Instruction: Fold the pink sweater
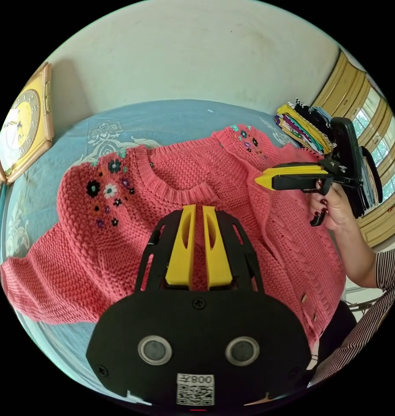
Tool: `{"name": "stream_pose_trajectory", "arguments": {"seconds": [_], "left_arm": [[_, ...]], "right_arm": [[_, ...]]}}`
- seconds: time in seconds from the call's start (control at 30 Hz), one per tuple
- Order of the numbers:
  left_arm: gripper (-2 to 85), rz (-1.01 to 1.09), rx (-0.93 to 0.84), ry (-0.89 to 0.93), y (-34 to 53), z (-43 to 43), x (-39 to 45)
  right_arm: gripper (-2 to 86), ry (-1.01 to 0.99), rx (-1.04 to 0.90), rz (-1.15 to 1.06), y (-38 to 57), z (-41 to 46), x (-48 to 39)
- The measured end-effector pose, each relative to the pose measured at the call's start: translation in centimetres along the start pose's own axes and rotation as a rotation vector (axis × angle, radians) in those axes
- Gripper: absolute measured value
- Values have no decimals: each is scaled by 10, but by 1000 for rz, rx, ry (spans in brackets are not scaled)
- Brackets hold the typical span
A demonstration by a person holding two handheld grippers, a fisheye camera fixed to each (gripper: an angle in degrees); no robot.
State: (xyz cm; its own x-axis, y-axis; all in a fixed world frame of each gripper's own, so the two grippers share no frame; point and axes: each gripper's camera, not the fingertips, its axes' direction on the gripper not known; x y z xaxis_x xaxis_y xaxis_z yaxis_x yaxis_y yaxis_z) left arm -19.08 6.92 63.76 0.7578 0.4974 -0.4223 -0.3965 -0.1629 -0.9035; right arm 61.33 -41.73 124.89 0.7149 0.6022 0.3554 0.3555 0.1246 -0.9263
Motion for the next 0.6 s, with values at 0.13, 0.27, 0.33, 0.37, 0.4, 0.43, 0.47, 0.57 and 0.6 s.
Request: {"name": "stream_pose_trajectory", "arguments": {"seconds": [0.13, 0.27, 0.33, 0.37, 0.4, 0.43, 0.47, 0.57, 0.6], "left_arm": [[23, -4, 2, 12, 4, 4, -2], [24, -23, 3, 53, 9, 9, -7], [25, -17, 3, 41, 11, 11, -5], [25, -10, 3, 26, 12, 13, -3], [25, -6, 2, 19, 13, 13, -2], [26, -2, 0, 7, 15, 15, -1], [26, 1, 0, 3, 16, 16, 0], [25, -8, 1, 22, 21, 20, -2], [25, -10, 2, 28, 22, 21, -2]], "right_arm": [[11, -57, -8, 18, -20, 18, 3], [11, -71, -7, 26, -32, 32, 1], [13, -38, -30, -17, -45, 41, -9], [14, -21, -53, -26, -49, 47, -10], [18, 14, -123, -33, -53, 61, -10], [21, 5, -134, -15, -55, 68, -6], [24, -21, -125, -10, -55, 66, -4], [43, 5, -98, -20, -50, 51, -2], [64, 12, -82, -36, -48, 42, -2]]}}
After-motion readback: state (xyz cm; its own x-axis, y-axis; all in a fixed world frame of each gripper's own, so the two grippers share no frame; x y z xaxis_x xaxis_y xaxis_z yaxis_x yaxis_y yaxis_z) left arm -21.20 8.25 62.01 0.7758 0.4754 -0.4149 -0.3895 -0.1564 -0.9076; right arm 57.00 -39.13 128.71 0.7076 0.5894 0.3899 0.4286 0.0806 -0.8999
